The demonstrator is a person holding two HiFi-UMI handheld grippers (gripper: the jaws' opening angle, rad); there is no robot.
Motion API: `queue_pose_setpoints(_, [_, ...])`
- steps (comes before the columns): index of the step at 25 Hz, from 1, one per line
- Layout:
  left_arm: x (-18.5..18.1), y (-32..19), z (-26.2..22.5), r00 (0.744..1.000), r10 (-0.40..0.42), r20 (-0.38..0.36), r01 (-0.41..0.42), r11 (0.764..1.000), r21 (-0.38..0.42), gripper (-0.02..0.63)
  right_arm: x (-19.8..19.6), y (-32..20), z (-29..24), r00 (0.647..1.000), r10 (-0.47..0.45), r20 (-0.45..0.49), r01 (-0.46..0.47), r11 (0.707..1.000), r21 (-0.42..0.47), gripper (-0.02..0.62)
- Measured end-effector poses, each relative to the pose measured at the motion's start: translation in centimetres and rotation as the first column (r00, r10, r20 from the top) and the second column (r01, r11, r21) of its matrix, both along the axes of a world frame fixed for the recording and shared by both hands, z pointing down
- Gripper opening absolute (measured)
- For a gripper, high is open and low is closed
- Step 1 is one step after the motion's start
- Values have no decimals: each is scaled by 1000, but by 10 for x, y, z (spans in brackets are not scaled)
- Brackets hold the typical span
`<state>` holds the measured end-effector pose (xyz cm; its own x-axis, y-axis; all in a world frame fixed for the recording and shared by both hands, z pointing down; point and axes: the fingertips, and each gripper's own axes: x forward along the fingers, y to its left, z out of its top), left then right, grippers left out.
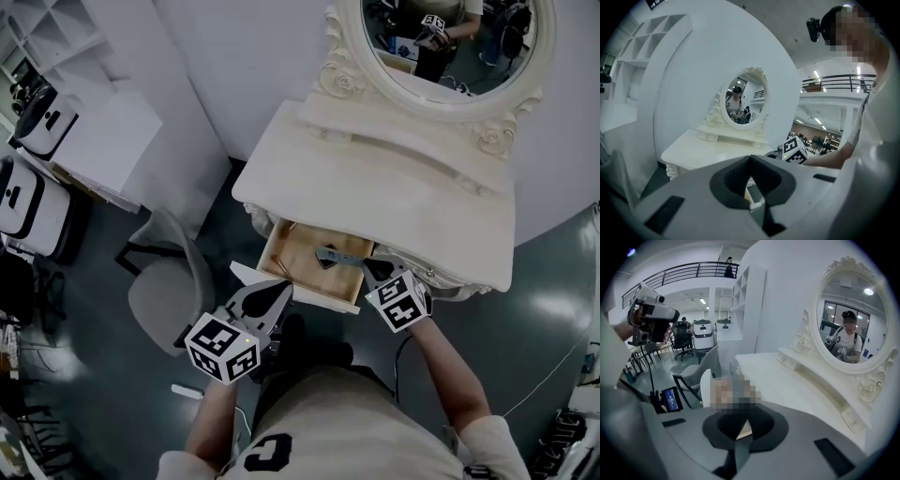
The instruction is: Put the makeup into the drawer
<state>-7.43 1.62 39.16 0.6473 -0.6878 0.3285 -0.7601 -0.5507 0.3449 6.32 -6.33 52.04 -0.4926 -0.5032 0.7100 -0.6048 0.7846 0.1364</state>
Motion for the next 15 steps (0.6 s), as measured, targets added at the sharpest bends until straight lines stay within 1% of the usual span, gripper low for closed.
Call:
queue_pose_setpoints(4, [-39, -25, 2, 999, 20, -44, -20, 1000, -4, 54, -29, -20, -7, 999, 35, -39, -35, 999, 6, 25])
queue_pose_setpoints(8, [-74, -54, 8, 995, 54, -79, -55, 998, -9, 54, -57, -40, 8, 992, 74, -104, -75, 997, -10, 25])
queue_pose_setpoints(12, [-94, -73, 19, 988, 115, -103, -119, 992, -32, 54, -80, -49, 38, 979, 115, -171, -124, 991, -42, 25])
queue_pose_setpoints(15, [-102, -82, 25, 981, 153, -116, -159, 986, -44, 54, -100, -52, 65, 970, 106, -220, -126, 989, -79, 25])
